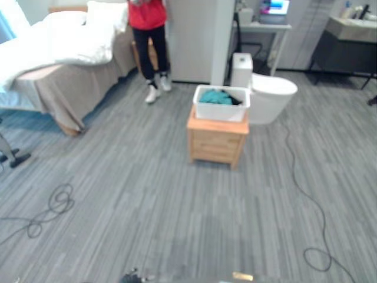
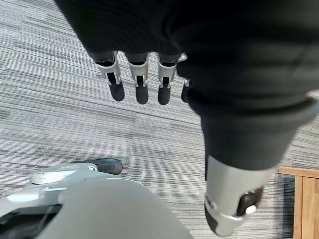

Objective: Grab the laundry basket,head to the washer,open it,put in the laundry and shut it.

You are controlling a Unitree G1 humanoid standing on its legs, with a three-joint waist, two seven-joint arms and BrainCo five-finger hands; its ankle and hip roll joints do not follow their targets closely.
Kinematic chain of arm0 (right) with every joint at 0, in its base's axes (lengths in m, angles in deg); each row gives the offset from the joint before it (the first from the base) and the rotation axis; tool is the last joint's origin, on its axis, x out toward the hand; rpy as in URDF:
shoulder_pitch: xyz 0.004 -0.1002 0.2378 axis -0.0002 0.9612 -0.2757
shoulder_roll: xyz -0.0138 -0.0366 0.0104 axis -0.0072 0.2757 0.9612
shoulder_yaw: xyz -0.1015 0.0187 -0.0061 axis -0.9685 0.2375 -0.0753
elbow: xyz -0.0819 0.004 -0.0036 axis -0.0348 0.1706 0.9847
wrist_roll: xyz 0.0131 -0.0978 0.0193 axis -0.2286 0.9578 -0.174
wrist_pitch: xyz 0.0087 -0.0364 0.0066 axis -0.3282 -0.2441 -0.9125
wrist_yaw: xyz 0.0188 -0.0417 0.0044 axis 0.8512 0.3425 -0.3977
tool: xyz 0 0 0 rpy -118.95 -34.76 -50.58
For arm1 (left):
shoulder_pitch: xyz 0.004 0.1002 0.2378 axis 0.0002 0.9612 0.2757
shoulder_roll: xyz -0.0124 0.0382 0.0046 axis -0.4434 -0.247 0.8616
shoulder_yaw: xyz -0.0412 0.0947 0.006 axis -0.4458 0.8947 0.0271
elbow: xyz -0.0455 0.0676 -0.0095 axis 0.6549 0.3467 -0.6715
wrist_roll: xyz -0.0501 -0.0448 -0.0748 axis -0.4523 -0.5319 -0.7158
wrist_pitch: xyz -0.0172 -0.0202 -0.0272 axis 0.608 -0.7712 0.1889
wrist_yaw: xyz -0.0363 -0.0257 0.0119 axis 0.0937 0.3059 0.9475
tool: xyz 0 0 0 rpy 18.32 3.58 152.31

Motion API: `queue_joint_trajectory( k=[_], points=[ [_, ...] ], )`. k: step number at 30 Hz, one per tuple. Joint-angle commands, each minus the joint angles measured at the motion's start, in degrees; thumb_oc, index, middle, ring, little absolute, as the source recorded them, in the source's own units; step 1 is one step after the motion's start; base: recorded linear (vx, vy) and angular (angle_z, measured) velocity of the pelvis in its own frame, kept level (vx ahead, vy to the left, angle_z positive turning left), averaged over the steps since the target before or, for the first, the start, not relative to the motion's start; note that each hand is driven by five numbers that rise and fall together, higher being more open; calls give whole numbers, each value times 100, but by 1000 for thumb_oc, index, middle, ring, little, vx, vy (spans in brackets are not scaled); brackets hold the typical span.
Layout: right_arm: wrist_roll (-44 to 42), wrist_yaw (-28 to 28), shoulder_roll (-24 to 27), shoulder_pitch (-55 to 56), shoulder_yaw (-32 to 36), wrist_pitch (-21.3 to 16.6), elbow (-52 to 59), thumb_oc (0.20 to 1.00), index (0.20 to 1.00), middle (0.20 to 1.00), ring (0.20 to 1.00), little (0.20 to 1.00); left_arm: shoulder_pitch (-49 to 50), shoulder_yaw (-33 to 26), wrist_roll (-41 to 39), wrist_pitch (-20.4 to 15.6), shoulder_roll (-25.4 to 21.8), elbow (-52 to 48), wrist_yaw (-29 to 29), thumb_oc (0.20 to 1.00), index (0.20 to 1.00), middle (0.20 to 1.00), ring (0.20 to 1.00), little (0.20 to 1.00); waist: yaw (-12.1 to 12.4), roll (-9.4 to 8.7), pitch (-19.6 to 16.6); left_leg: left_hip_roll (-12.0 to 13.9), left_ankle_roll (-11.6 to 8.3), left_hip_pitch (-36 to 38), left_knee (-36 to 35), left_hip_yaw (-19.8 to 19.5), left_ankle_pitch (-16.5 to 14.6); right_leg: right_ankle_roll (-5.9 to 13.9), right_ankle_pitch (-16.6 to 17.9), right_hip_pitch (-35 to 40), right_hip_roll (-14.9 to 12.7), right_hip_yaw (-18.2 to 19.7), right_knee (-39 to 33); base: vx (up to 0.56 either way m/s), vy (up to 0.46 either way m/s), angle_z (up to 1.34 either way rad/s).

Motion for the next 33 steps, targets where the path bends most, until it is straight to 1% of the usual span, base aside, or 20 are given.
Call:
queue_joint_trajectory(
  k=[1, 33],
  points=[
    [-70, 103, -156, -94, -190, 14, -486, 1000, 1000, 1000, 1000, 1000, -343, 108, 24, -216, 160, 75, -11, 1000, 1000, 1000, 1000, 1000, 191, -84, -133, 543, -473, -202, -175, -346, 75, 523, 558, -262, -736, 221, -165, 0, 0, 0],
    [-40, 120, -160, -61, -219, 13, -467, 1000, 1000, 1000, 1000, 1000, -357, 53, -54, -219, 197, 162, -31, 1000, 1000, 1000, 1000, 1000, 172, -65, -122, 559, -484, -182, -175, -335, 72, 514, 539, -231, -730, 212, -165, 0, 0, 0]
  ],
)
